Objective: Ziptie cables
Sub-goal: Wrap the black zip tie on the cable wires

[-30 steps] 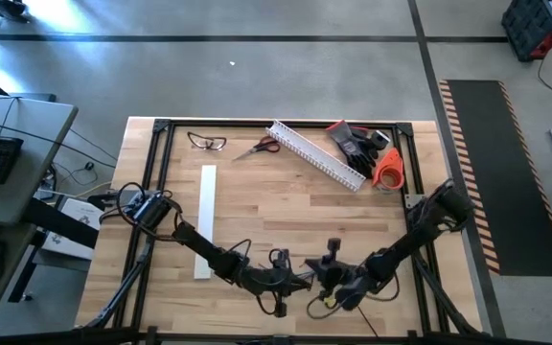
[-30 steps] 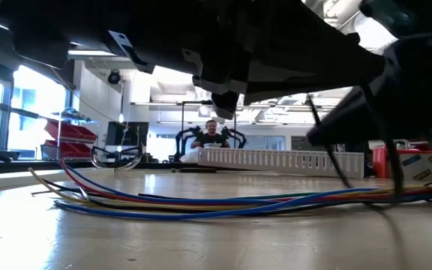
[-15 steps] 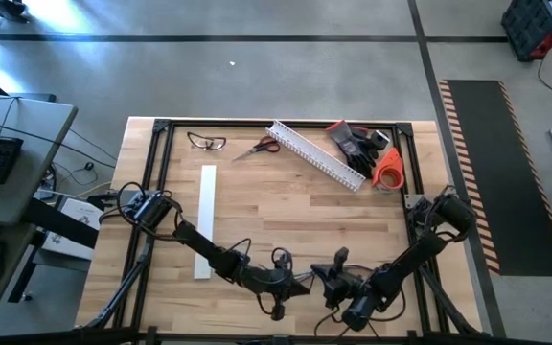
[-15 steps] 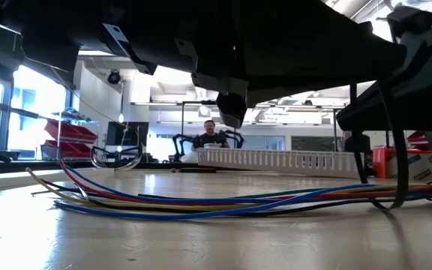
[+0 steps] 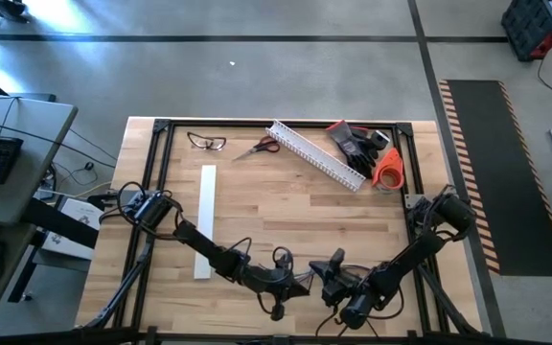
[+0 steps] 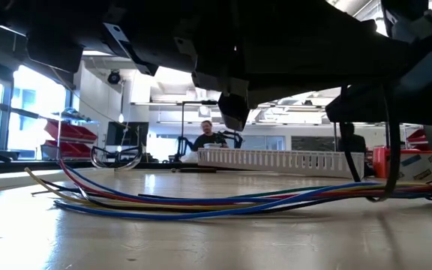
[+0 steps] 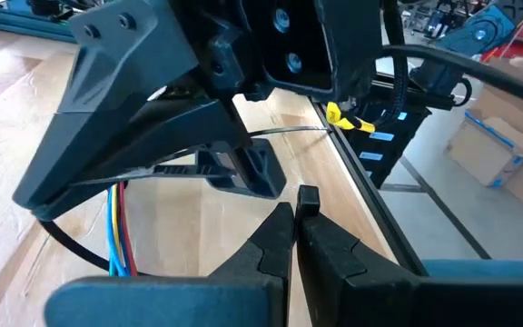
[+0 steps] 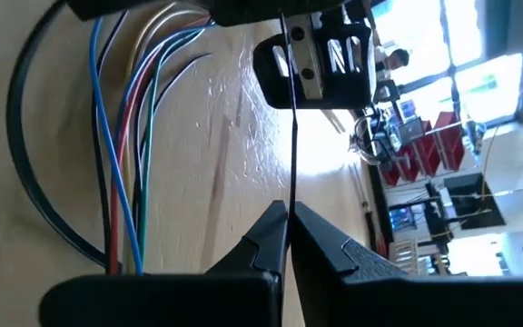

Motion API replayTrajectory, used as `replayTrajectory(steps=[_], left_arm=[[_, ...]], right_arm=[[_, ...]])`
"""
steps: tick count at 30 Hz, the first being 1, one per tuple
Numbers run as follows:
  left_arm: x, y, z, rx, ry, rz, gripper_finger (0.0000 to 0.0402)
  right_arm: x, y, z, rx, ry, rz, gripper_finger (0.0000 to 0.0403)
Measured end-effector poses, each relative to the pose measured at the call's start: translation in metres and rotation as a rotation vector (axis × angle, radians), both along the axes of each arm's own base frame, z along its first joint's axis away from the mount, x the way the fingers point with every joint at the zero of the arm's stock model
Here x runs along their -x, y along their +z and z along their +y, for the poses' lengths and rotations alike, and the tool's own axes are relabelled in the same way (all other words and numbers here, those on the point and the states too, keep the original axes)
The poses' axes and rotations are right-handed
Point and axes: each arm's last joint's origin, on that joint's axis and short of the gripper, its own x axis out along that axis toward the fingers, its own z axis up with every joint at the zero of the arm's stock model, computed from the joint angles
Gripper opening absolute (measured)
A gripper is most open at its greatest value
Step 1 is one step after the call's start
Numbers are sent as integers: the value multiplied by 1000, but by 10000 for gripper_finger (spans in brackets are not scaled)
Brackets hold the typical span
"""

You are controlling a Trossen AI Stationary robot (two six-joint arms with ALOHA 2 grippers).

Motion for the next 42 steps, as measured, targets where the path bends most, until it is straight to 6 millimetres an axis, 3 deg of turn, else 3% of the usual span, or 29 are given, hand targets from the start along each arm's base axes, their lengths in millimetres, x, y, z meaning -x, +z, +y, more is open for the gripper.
replayTrajectory(steps=[19,42], left_arm=[[0,0,1,14,6,2,0],[0,0,1,13,9,2,0]], right_arm=[[-3,3,2,121,53,35,0],[-4,3,3,137,87,61,0]])
